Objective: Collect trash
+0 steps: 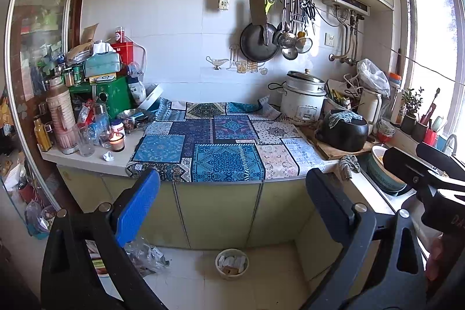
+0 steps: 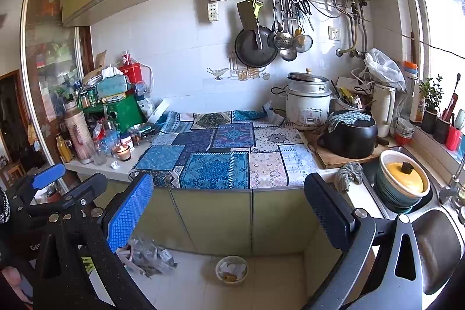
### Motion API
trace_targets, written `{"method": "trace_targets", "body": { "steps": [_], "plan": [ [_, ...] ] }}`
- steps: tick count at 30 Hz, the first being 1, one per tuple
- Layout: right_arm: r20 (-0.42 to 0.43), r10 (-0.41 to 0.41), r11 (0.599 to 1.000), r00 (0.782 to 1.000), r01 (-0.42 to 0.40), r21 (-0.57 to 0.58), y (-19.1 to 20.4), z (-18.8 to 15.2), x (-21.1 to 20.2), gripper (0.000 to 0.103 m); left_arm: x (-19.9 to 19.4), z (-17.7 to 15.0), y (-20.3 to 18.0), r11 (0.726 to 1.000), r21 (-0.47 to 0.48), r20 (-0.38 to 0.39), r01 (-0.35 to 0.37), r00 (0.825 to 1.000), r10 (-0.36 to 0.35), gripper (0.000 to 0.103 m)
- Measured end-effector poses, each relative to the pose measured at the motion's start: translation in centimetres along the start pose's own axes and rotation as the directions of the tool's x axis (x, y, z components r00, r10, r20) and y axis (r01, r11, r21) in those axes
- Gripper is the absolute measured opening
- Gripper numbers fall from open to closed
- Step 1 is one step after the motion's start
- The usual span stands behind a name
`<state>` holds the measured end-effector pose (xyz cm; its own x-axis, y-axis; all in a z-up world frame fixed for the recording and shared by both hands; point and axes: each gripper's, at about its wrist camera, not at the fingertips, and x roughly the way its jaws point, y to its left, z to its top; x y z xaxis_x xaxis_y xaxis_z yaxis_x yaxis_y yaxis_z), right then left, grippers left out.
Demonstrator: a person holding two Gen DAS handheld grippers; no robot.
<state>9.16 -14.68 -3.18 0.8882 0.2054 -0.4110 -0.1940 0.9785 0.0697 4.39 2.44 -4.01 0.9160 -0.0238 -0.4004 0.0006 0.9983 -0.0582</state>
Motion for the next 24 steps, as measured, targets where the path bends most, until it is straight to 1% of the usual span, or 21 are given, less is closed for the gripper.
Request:
{"method": "trace_targets", "body": {
  "steps": [5, 24],
  "plan": [
    [-0.006, 0.007, 1.000, 1.000, -0.007, 0.009, -0.23, 0.20, 0.22, 0.103, 0.37, 0.01, -0.15, 1.000, -0.002, -0.010, 0.003, 1.000, -0.003, 0.101],
    [-0.011, 0.006, 1.000, 1.000, -0.005, 0.011, -0.36, 0.48, 0.38, 0.103, 0.88, 0.28, 0.10, 1.000, -0.007, -0.007, 0.006, 1.000, -0.006, 0.101]
  ]
}}
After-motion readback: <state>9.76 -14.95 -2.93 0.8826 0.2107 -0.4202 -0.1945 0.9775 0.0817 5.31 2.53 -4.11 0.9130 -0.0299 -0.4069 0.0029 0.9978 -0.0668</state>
